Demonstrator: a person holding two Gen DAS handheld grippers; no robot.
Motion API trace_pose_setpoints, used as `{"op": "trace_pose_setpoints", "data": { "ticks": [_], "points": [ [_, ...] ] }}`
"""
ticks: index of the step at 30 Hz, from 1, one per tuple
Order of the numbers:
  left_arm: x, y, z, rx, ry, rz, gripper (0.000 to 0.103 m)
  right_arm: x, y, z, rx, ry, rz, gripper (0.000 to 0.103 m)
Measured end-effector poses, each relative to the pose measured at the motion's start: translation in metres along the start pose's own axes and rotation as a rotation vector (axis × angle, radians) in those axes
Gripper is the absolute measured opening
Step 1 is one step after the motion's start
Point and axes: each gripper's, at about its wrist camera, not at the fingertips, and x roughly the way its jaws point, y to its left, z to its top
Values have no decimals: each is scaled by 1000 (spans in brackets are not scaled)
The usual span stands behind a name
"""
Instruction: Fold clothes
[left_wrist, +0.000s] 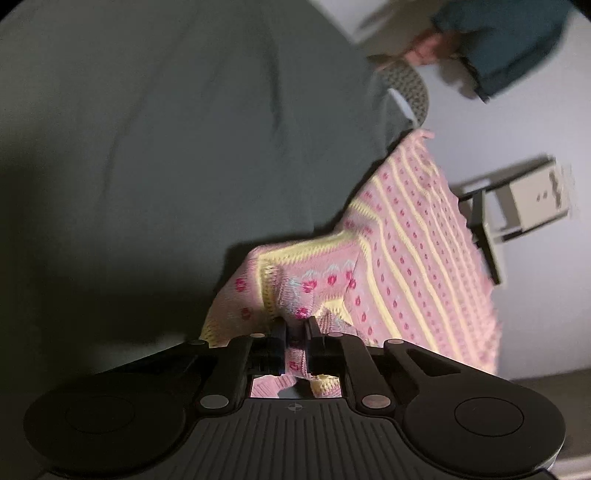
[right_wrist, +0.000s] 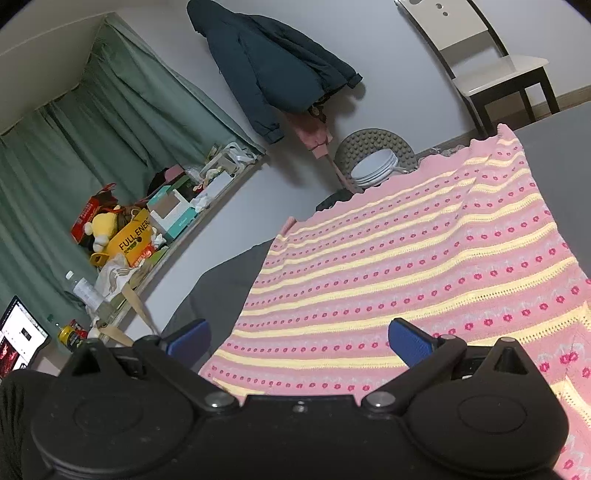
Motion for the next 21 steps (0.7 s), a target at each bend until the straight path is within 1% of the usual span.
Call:
{"op": "trace_pose_setpoints", "data": {
  "ticks": [1,2,3,4,5,6,7,8,9,10,11,13,14,15,16,17,18,19,21],
  "points": [
    [-7,-16,4,112,-42,40,8,0,-1,-1,-1,5,-3,103],
    [-14,-34,8,246,-85,80,8,0,-1,-2,-5,13,-5,103],
    [-20,-55,8,416,-127,138,8,1,-1,-3,-8,20,-8,103],
    [-21,-73,7,571,-137,199,8,1,-1,-4,-12,30,-9,103],
    [-19,-85,5,696,-120,252,8,4,0,-6,-20,48,-1,103],
    [-17,-92,3,771,-93,289,8,7,1,-7,-30,67,9,103],
    [-14,-94,3,799,-57,311,8,11,5,-9,-49,84,29,103],
    [-13,-92,3,802,-32,319,8,16,9,-12,-75,105,51,103],
    [-14,-87,6,765,-17,309,8,21,13,-16,-110,134,72,102],
    [-17,-79,10,701,-8,288,8,28,19,-21,-152,173,95,97],
    [-20,-69,14,613,-6,249,8,35,26,-27,-199,213,119,86],
    [-33,-38,16,446,-8,137,9,51,42,-41,-284,302,164,71],
    [-35,-28,18,386,-10,96,9,59,49,-49,-326,344,184,68],
    [-36,-19,17,349,-14,78,13,64,56,-58,-357,370,192,67],
    [-37,-10,14,319,-22,69,22,68,64,-67,-391,390,193,67],
    [-38,-3,12,297,-27,65,28,71,73,-75,-435,404,196,65],
    [-41,3,9,281,-36,59,46,73,82,-83,-480,416,198,65],
    [-44,10,6,267,-48,50,66,71,91,-91,-535,410,198,65],
    [-54,24,1,214,-86,24,81,67,113,-104,-678,366,197,65]
  ]
}}
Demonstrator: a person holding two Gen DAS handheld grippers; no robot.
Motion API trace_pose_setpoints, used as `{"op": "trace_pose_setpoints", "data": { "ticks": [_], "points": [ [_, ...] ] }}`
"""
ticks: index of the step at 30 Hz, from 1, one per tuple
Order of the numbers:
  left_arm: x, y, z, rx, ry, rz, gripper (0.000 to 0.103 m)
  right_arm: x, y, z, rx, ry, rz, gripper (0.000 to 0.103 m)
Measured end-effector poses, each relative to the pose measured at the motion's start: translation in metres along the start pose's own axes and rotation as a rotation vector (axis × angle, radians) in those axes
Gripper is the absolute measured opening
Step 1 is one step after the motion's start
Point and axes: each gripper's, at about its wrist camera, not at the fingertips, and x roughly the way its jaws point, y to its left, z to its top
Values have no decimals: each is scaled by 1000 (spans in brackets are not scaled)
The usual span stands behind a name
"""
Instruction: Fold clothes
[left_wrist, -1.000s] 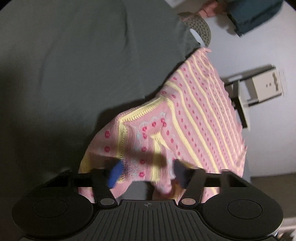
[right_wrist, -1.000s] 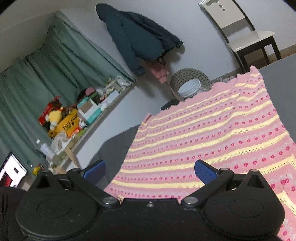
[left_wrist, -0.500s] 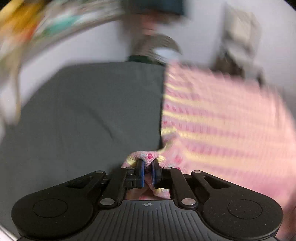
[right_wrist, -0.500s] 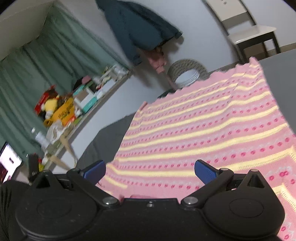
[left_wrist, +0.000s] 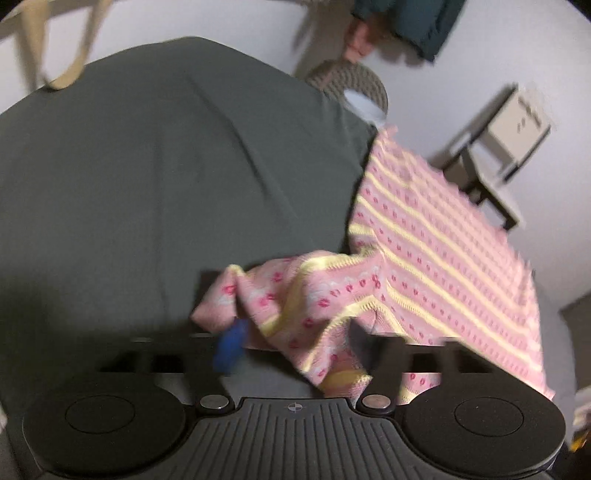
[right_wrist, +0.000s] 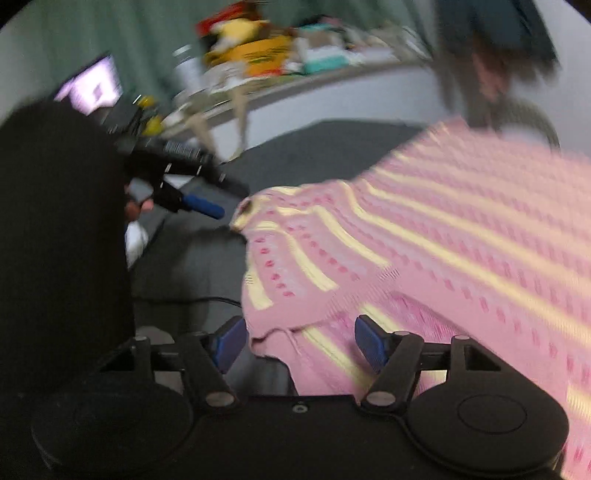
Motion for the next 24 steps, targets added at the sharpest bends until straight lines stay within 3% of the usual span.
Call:
{"op": "trace_pose_setpoints", "data": {
  "ticks": [1,2,4,9,12,15,17,19,21,23,24],
  "points": [
    [-4,8,-3,-36,-11,-17,84,1,12,1,-86,-19,-16,63],
    [-7,16,-5,-73,-12,-37,84,4,22,1,-181,-33,-40,53],
    [-3,31,-8,-151,24,-92,84,14,38,1,-349,-27,-78,51],
    [23,51,-12,-326,27,-116,84,36,46,-11,-591,56,-4,50],
    [42,54,-14,-412,33,-135,84,36,57,-24,-731,15,-33,50],
    [51,45,-11,-422,-18,-112,83,43,66,-34,-856,-39,-82,51],
    [55,38,-9,-412,-41,-85,74,45,65,-35,-873,-86,-94,51],
    [58,34,-7,-404,-52,-65,53,48,62,-34,-864,-100,-108,51],
    [64,31,-6,-417,-56,-67,40,53,57,-35,-847,-83,-123,50],
    [64,30,-3,-437,-70,-64,31,53,53,-37,-829,-63,-99,21],
    [61,30,-1,-441,-82,-62,23,53,52,-35,-804,-58,-76,15]
  ]
}}
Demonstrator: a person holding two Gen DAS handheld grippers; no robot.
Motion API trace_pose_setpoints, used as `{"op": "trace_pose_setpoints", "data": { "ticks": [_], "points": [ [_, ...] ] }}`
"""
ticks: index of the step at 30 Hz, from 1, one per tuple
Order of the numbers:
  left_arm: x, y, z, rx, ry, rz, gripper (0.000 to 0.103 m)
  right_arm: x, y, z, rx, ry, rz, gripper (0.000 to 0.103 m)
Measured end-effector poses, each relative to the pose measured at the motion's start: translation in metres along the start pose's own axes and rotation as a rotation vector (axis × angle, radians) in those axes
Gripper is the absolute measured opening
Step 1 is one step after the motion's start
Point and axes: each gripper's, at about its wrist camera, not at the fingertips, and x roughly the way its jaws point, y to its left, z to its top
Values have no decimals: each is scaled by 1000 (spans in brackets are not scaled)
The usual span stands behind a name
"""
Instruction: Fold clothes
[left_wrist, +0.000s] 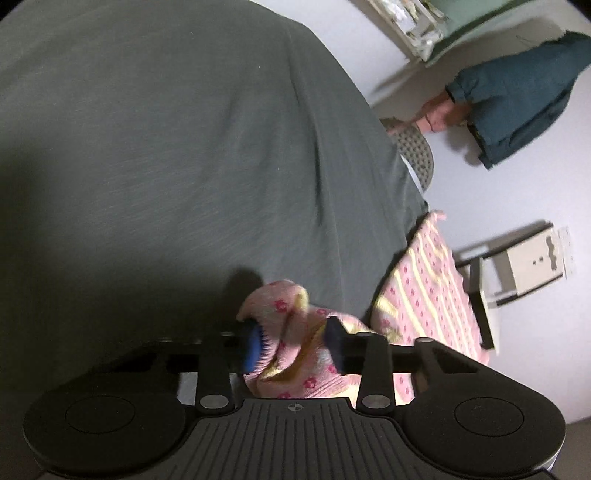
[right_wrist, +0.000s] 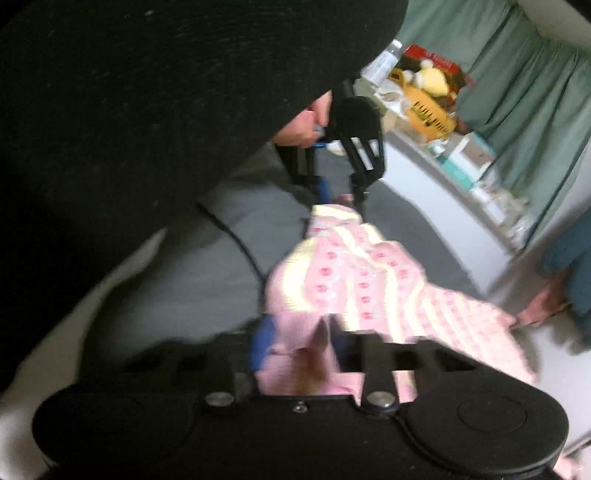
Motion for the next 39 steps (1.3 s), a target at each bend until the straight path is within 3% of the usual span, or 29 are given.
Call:
{"op": "trace_pose_setpoints", "data": {
  "ticks": [1,3,5,7,9,12,15,17,20,22,25,26,28,31,32,33,34,36,37,39],
  "points": [
    [-2,-3,2,4,-23,7,16,-1,-2,1,28,-5,20,11],
    [-14,-12,7,47,-89,4,11,-7,-15,4,133,-40,35,6],
    [-30,-25,12,128,-158,-14,11,-18,-38,4,316,-114,76,6],
    [-46,-40,14,256,-215,-25,11,-30,-66,-2,532,-200,147,6],
    [-56,-55,8,427,-252,15,11,-35,-89,-12,704,-242,226,6],
    [-54,-56,2,569,-238,154,11,-32,-99,-24,760,-162,320,6],
    [-42,-30,3,527,-165,266,10,-15,-88,-28,706,-27,365,6],
    [-36,-13,0,488,-124,293,10,-7,-75,-26,655,56,360,6],
    [-49,-4,-8,506,-163,216,10,-6,-64,-24,607,115,366,14],
    [-68,-9,-7,503,-247,45,10,-8,-67,-21,629,106,374,26],
    [-99,-27,-1,557,-351,-280,10,-25,-80,-28,748,63,345,36],
    [-98,-36,2,590,-331,-286,10,-31,-87,-32,800,53,327,43],
    [-76,-53,9,659,-211,-123,10,-43,-101,-40,894,47,296,46],
    [-32,-58,13,714,20,223,10,-57,-115,-47,955,78,225,46],
    [-24,-57,14,713,58,286,10,-63,-118,-49,964,81,202,46],
    [-31,-59,14,693,21,244,10,-70,-122,-52,980,82,183,46],
    [-46,-64,15,662,-56,149,10,-75,-124,-54,999,72,171,46],
    [-79,-71,12,642,-191,-103,10,-81,-127,-59,1027,52,160,47],
    [-82,-75,8,676,-196,-72,10,-77,-129,-58,1029,48,159,48],
    [-56,-75,4,739,-81,167,10,-71,-132,-58,1023,48,160,49]
  ]
}}
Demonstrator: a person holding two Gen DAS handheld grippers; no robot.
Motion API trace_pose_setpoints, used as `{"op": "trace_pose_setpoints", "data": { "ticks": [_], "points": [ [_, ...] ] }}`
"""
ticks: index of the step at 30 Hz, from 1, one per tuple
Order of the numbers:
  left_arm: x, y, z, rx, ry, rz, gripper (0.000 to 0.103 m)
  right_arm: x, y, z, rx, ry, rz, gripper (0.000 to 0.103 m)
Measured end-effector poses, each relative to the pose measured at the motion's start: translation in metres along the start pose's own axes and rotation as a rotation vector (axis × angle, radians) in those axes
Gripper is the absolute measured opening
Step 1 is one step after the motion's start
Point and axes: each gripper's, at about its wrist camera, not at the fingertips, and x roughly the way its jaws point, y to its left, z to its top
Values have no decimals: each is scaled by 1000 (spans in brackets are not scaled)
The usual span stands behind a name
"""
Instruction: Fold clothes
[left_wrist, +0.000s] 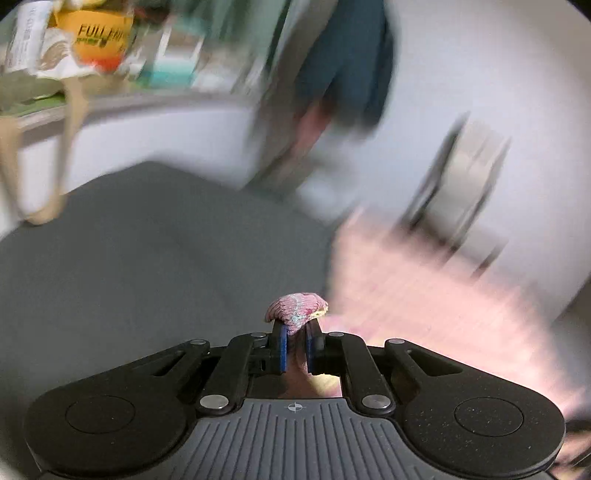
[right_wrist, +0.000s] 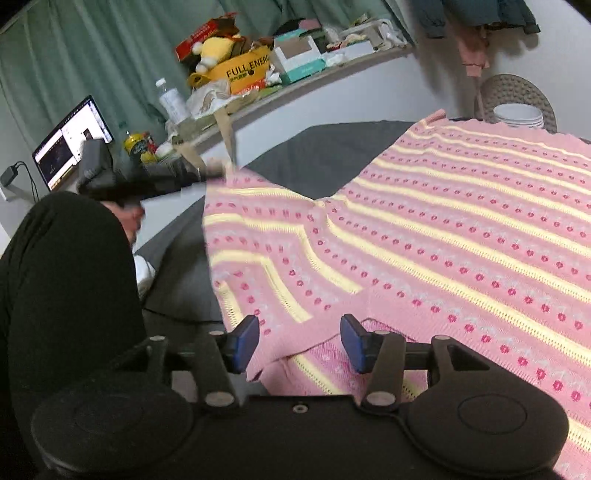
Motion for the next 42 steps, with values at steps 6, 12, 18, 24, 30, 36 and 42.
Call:
{"op": "trace_pose_setpoints", "data": {
  "ticks": [6,12,18,24,30,36,42],
  "points": [
    [-18,4,2,-90,-120,-118,10,9,2,1,-13,23,3,48],
    [-39,-75,66,196,-138,-441,10,-1,-1,5,34,-6,-4,49],
    [12,-181,73,662,285,-263,10,-8,-13,9,81,-20,-82,49],
    [-12,-267,20,1003,262,-431,10,-20,-24,17,111,-75,-104,51],
    [-3,-312,-42,1367,454,-248,19,-24,-43,16,149,-85,-157,55],
    [-47,-278,15,950,321,-335,58,-7,-53,-4,133,-54,-129,55],
    [-63,-196,53,429,75,-113,103,9,-21,-9,-67,-61,-142,55]
  ]
}}
